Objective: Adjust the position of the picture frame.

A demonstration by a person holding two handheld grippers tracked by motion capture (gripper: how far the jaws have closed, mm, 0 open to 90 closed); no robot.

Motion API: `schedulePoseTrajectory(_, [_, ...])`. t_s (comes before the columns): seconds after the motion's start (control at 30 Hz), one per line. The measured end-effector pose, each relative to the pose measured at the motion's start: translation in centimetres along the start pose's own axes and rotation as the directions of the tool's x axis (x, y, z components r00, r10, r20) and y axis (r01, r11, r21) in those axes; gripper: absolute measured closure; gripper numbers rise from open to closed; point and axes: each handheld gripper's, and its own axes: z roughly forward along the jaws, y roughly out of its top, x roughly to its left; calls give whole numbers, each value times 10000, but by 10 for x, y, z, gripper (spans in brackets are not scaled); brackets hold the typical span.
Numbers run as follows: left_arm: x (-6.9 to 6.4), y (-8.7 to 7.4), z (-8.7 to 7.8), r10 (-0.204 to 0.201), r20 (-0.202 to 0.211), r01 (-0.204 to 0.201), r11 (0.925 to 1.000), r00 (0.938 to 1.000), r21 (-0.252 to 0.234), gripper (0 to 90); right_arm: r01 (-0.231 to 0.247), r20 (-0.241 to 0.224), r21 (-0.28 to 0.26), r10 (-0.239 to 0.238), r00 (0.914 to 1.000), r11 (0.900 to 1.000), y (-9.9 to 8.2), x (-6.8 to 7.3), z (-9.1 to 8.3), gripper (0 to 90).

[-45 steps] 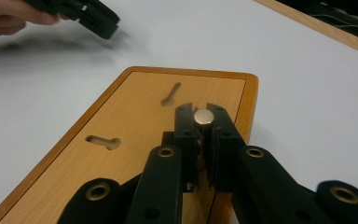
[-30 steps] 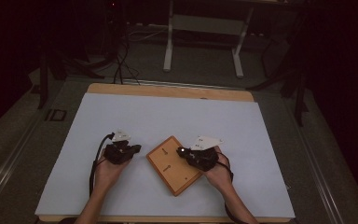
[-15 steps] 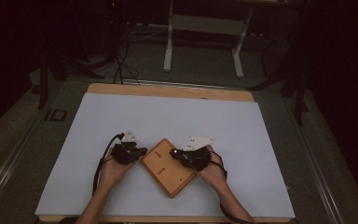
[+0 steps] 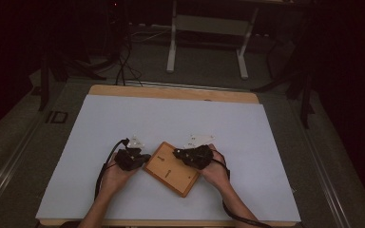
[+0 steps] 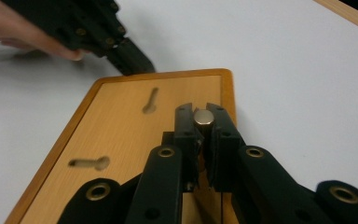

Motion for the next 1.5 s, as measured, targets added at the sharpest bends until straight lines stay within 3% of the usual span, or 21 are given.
schedulePoseTrajectory(0.23, [-6,-1,-6,64,67,-63,9999,10000,-90,900,-636,173,-71,637,9978,9979,-2,-7,3,843])
schedulePoseTrajectory(0.47, [-5,-5,-10,-178,101,179,9998,9998,-126,900,-1106,-49,-296,1105,9939,9934,-5,-11,10,842])
schedulePoseTrajectory(0.87, [-14,-9,-12,-209,248,213,9996,9995,-158,900,-1563,-561,-506,1534,9866,9864,-12,-23,13,841])
schedulePoseTrajectory(1.03, [-15,-10,-12,-283,205,284,9996,9994,-46,900,-1661,-856,-537,1612,9832,9846,-15,-29,17,840])
schedulePoseTrajectory(1.5, [-14,-12,-6,-373,-195,381,9982,9991,456,899,-1512,-797,-493,1470,9859,9873,-12,-31,19,840])
